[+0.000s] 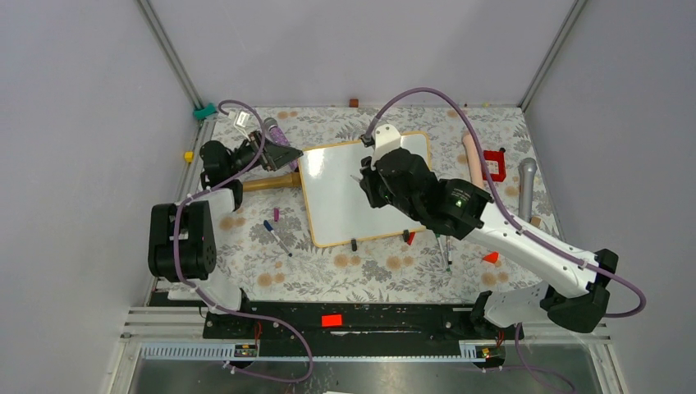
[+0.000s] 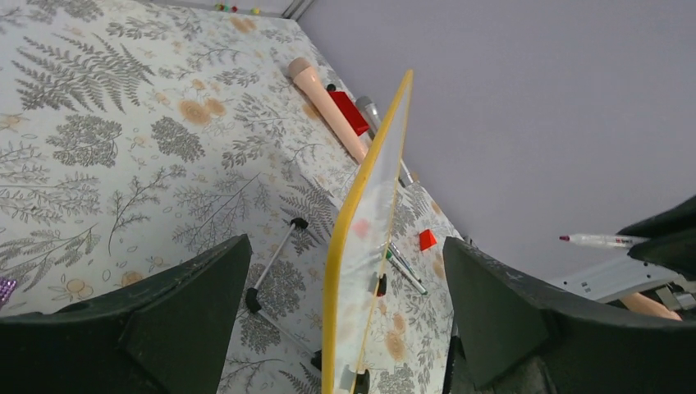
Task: Write a sentence on the whiteboard
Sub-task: Hold the whiteboard on the whiteboard stand.
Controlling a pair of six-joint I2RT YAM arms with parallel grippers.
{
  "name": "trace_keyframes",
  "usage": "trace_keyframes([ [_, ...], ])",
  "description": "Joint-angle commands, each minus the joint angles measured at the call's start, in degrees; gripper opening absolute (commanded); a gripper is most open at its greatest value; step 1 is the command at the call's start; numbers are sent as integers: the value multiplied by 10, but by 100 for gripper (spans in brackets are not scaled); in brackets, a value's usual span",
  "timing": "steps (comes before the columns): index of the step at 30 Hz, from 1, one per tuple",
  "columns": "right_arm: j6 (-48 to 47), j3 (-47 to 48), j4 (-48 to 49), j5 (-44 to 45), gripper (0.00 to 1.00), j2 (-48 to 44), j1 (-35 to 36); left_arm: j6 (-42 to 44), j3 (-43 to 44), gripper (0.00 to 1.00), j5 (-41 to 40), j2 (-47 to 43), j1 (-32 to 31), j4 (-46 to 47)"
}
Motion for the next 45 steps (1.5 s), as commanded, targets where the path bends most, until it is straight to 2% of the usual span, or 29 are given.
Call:
trace_keyframes([
  [1, -23, 40, 22, -11, 0, 20, 5, -103, -4, 88, 59, 27, 7, 286],
  [10, -19, 61, 28, -25, 0, 44, 5, -102, -20, 87, 74, 32, 7, 268],
  [13, -18, 58, 32, -25, 0, 44, 5, -82, -38, 84, 76, 22, 4, 264],
  [18, -17, 62, 36, -23, 0, 47, 5, -42, -43, 80, 79, 16, -4, 194],
  [20, -17, 65, 36, -23, 0, 48, 4, -34, -37, 75, 85, 20, -8, 191],
  [24, -19, 66, 36, -21, 0, 47, 5, -33, -24, 47, 85, 32, -15, 199],
  [26, -20, 64, 35, -20, 0, 45, 5, -41, -19, 41, 84, 40, -19, 207],
  [30, -24, 63, 35, -18, 0, 45, 5, -86, -20, 39, 86, 58, -21, 291],
  [34, -29, 68, 36, -16, 0, 48, 5, -165, -4, 41, 75, 94, -21, 315],
  [42, -29, 70, 35, -15, 0, 52, 5, -168, 15, 48, 87, 110, -20, 315],
  [45, -32, 74, 35, -14, 0, 54, 5, -177, 5, 42, 47, 106, -20, 316],
])
